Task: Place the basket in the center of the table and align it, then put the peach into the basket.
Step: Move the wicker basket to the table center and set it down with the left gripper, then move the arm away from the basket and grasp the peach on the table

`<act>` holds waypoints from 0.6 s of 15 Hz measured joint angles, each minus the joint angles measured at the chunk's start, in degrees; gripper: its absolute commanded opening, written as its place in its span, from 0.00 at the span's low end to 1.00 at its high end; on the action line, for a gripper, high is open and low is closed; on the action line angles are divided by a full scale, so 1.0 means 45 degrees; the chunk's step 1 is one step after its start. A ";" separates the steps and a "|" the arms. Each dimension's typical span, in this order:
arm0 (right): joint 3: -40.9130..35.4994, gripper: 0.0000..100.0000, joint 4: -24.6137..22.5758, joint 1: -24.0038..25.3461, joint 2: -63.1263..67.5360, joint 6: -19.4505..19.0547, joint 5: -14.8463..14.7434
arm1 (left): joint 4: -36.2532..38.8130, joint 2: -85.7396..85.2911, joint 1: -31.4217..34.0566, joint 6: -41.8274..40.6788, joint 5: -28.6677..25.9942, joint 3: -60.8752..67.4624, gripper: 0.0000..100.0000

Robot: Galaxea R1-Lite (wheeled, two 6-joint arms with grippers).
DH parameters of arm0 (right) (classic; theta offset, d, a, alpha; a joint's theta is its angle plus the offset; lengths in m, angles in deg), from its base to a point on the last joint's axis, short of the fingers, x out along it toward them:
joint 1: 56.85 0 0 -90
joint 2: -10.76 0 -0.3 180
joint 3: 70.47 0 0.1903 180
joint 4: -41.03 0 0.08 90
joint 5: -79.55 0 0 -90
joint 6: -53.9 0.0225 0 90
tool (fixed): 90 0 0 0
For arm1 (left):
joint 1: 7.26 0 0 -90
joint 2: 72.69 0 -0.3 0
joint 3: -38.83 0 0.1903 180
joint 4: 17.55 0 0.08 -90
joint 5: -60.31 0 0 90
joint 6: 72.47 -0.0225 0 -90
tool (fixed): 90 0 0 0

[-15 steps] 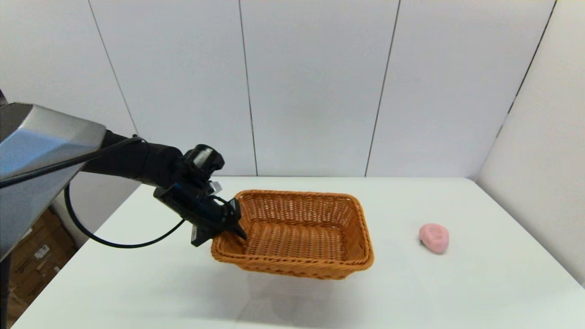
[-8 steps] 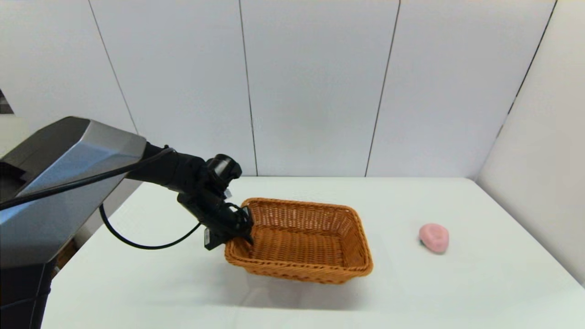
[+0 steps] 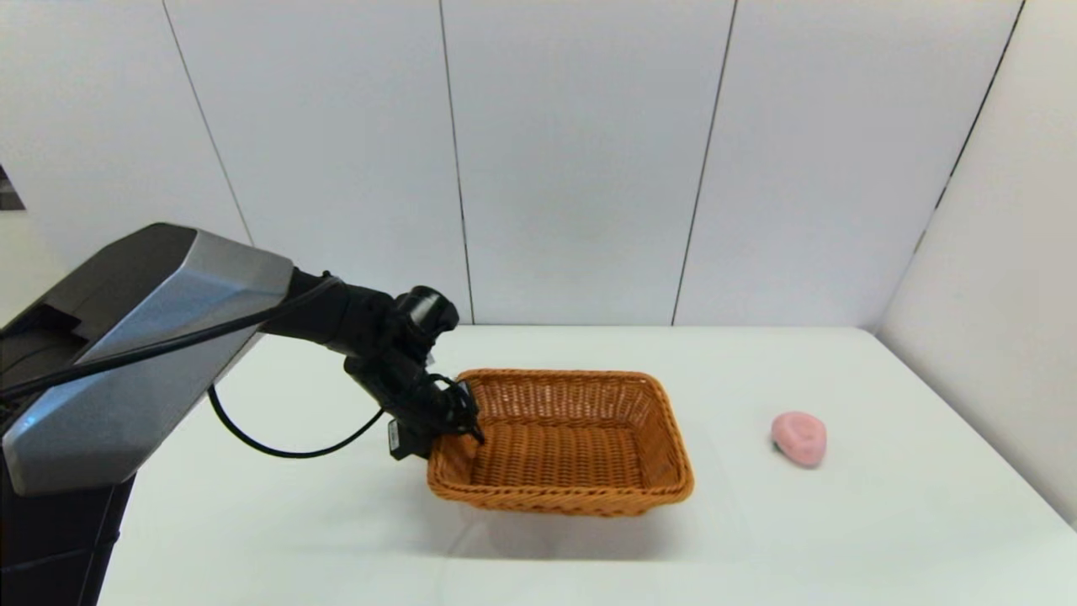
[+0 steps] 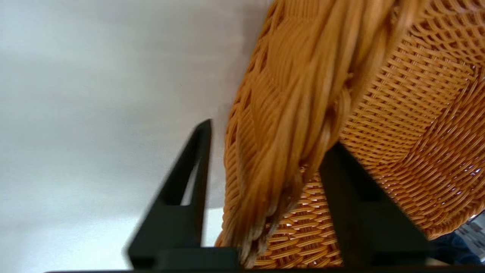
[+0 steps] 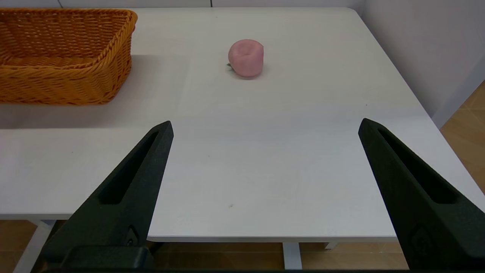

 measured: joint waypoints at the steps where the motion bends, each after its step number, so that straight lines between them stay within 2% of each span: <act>1: 0.0000 1.00 -0.0005 0.0000 0.0000 0.0000 -0.0005 | -0.0005 -0.0092 0.0054 -0.0024 0.0060 0.0011 1.00; 4: 0.0000 1.00 0.0000 0.0000 0.0000 0.0005 0.0000 | -0.0005 -0.0894 0.0677 -0.0360 0.0160 0.0019 1.00; 9: 0.0000 1.00 0.0000 0.0005 0.0000 0.0005 0.0000 | -0.0225 -0.3928 0.3031 -0.1934 0.0203 0.0672 1.00</act>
